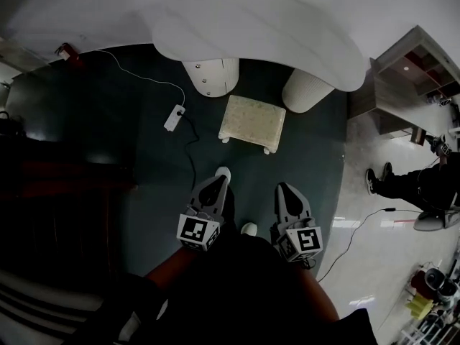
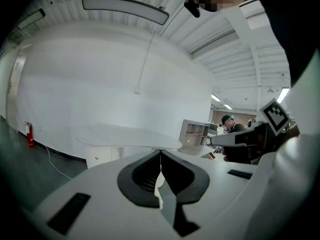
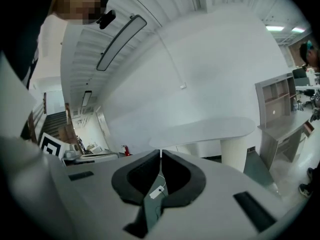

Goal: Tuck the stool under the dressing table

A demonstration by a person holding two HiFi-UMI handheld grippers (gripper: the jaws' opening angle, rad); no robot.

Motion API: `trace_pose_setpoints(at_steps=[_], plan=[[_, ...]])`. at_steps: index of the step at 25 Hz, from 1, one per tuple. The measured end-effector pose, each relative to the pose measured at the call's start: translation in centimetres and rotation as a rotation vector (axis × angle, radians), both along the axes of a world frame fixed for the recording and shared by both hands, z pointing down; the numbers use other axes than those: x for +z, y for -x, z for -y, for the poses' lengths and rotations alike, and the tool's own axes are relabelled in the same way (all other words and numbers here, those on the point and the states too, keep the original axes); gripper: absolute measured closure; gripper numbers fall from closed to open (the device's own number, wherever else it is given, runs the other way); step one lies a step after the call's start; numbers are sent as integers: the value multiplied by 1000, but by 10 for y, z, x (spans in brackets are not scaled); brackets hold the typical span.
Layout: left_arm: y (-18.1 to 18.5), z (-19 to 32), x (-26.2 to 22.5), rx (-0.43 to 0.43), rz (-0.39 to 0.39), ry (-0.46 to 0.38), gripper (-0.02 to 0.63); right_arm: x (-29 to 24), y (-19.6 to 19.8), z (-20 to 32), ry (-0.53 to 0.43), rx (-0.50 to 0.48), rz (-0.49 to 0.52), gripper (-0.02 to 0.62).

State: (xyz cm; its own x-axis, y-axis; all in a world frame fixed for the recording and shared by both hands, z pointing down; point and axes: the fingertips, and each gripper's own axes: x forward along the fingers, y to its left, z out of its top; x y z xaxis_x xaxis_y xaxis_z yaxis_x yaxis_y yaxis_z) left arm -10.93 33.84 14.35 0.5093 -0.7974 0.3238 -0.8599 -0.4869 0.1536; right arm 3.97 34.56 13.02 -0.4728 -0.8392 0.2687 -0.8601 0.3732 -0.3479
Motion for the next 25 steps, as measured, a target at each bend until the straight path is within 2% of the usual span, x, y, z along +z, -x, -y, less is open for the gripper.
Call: trace_pose_setpoints(at_steps=[5, 9, 13, 16, 21, 25], plan=[[33, 45, 25, 73, -15, 56, 590, 0, 21, 62, 2, 14, -73, 557], [51, 100, 45, 101, -14, 63, 591, 30, 28, 107, 49, 17, -137, 557], [60, 132, 82, 135, -40, 151, 590, 63, 5, 136, 140, 134, -78, 557], [67, 149, 113, 142, -26, 187, 591, 90, -7, 153, 199, 199, -51, 557], [67, 187, 156, 92, -48, 184, 591, 157, -14, 177, 238, 136, -142, 555], [60, 218, 188, 98, 26, 173, 589, 221, -24, 191, 310, 88, -160, 557]])
